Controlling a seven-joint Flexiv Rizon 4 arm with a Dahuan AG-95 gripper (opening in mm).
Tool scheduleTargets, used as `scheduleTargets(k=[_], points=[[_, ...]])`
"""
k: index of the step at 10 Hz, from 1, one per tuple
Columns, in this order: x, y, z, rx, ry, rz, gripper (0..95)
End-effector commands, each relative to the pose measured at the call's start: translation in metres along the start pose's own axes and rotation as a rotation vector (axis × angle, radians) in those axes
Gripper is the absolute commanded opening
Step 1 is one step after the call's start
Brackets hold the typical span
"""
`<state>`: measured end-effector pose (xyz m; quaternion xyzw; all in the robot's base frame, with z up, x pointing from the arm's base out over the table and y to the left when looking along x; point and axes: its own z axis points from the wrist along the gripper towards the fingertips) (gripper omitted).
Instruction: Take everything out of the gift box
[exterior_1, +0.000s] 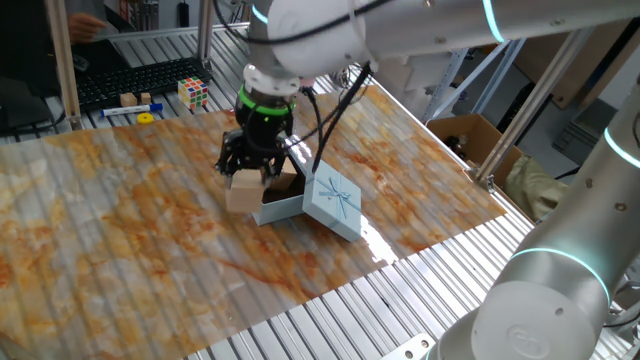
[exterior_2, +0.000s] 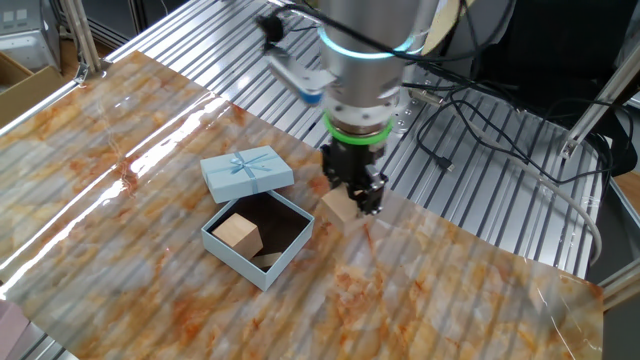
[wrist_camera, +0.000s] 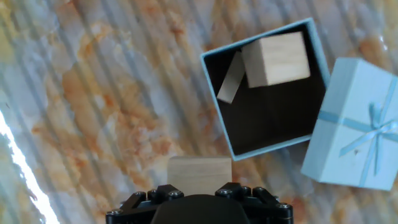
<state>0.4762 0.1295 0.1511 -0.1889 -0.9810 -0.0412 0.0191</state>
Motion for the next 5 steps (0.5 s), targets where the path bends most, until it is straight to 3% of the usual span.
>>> scheduleTargets(k=[1, 5], points=[[0.006, 0.006, 0.005, 0.002, 0.000, -0.032, 0.0], [0.017, 0.010, 0.025, 0.013, 0.001, -0.099, 0.0]])
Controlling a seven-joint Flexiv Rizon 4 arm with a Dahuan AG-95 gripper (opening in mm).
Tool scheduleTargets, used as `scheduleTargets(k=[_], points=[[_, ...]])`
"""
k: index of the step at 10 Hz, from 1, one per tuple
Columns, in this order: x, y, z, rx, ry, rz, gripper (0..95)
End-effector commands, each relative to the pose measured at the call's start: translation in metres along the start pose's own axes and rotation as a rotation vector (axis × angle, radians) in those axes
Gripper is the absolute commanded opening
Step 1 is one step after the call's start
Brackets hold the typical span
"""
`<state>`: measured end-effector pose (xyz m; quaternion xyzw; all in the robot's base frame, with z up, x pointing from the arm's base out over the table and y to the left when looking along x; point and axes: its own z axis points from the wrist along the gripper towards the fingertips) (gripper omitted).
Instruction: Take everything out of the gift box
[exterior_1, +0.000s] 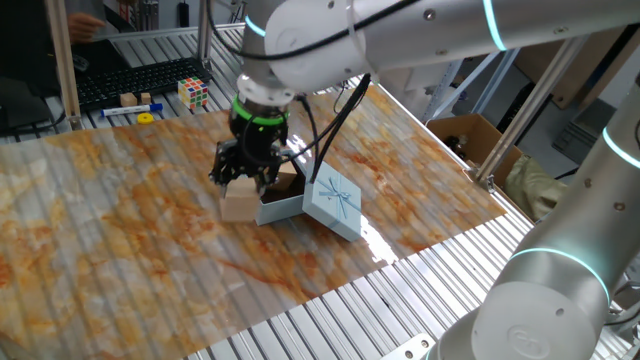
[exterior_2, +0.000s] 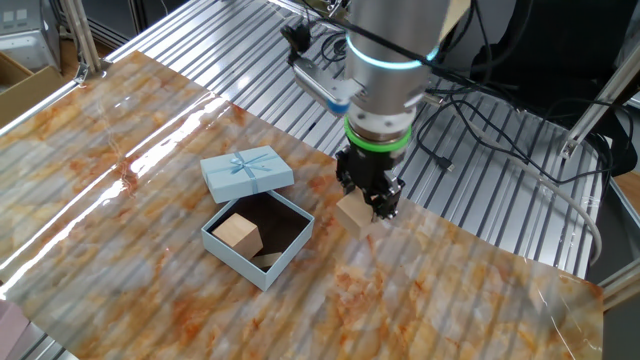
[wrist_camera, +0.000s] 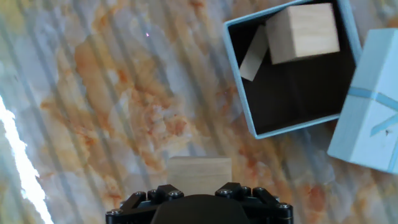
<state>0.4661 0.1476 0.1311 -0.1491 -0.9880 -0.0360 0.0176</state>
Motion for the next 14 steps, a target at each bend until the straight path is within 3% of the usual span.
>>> scheduleTargets(k=[1, 9, 10, 13, 14], points=[[0.0029, -0.0029, 0.0084, 0.004, 0.001, -0.021, 0.0], [0.0111, -0.0078, 0.0157, 0.012, 0.005, -0.026, 0.0], [0.0114, -0.0080, 0.0159, 0.013, 0.009, -0.021, 19.0], [0.0114, -0.0080, 0.0159, 0.013, 0.013, -0.005, 19.0], [0.0114, -0.0080, 0.0159, 0.013, 0.014, 0.006, 38.0]])
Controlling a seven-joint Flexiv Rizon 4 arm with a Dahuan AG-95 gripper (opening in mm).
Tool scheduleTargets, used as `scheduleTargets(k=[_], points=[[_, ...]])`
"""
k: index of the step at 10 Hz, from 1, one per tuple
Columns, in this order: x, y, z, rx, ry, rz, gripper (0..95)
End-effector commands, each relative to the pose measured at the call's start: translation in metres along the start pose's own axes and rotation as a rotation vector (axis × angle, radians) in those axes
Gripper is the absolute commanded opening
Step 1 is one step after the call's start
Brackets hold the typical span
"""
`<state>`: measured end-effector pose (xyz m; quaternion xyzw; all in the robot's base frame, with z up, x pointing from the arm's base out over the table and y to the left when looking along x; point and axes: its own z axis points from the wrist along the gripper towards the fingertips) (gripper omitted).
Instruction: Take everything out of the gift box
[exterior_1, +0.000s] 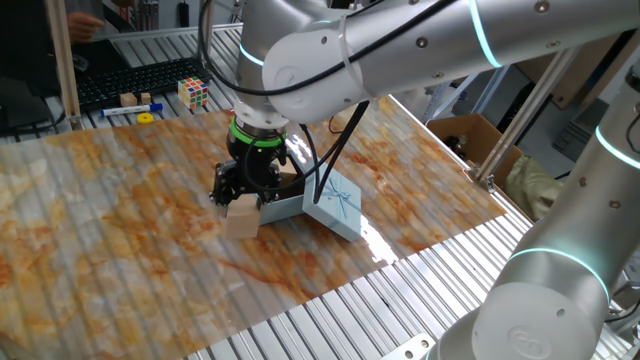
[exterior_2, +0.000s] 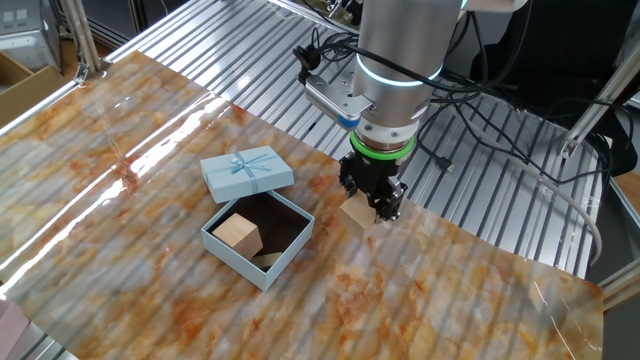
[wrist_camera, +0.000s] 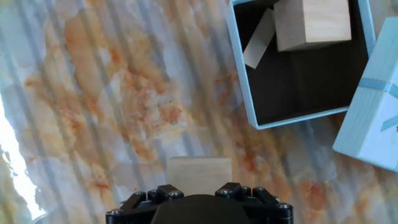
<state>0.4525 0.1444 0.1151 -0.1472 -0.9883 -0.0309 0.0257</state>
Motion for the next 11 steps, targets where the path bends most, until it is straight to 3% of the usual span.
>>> scheduleTargets(k=[1, 2, 3, 9, 10, 11], points=[[0.0000, 0.0001, -0.0001, 0.000, 0.000, 0.015, 38.0], [0.0000, 0.0001, -0.0001, -0.001, 0.000, 0.015, 38.0], [0.0000, 0.0001, -0.0001, 0.000, 0.000, 0.017, 57.0], [0.0002, 0.0003, -0.0004, 0.001, 0.009, 0.025, 57.0], [0.0003, 0.0003, -0.0005, 0.001, 0.008, 0.016, 38.0], [0.0005, 0.0004, -0.0011, 0.000, 0.002, 0.013, 38.0]])
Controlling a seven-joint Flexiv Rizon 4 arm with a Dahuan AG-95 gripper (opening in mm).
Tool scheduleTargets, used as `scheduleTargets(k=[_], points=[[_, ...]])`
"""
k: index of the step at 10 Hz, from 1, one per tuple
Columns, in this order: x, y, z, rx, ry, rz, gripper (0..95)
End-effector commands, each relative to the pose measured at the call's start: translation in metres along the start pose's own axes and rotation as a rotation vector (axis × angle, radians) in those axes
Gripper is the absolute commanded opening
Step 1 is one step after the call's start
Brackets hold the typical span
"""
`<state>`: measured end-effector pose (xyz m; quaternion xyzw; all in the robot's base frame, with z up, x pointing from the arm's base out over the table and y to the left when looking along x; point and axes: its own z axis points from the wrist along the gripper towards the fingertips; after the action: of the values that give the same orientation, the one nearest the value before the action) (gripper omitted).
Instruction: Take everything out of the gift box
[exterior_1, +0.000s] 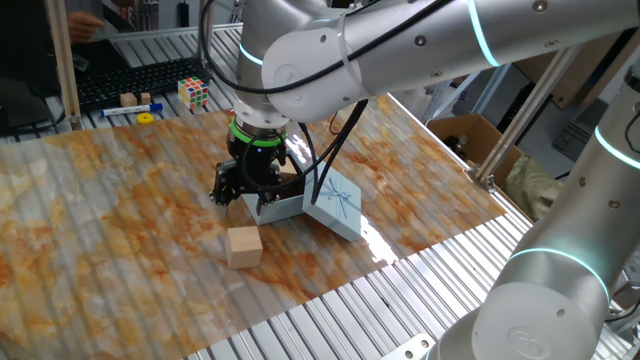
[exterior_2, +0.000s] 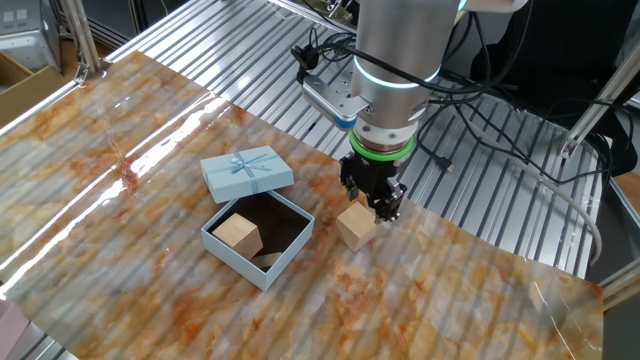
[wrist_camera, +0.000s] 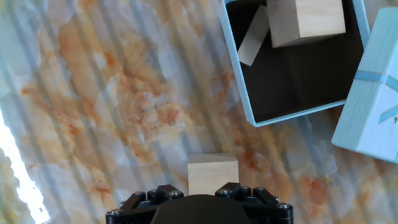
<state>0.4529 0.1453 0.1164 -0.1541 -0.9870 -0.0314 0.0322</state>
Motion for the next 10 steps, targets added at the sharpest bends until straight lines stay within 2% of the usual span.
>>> scheduleTargets(k=[1, 2, 5, 7, 8, 9, 10], points=[[0.001, -0.001, -0.002, 0.018, -0.021, -0.022, 0.0], [0.001, -0.001, -0.003, 0.013, -0.024, -0.015, 0.0], [-0.002, -0.006, -0.022, 0.027, -0.024, -0.022, 0.0], [-0.016, -0.021, -0.035, 0.024, -0.021, -0.018, 0.0], [-0.019, -0.024, -0.037, 0.024, -0.020, -0.021, 0.0], [-0.033, -0.040, -0.043, 0.030, -0.017, -0.010, 0.0], [-0.039, -0.047, -0.044, 0.035, -0.018, -0.003, 0.0]])
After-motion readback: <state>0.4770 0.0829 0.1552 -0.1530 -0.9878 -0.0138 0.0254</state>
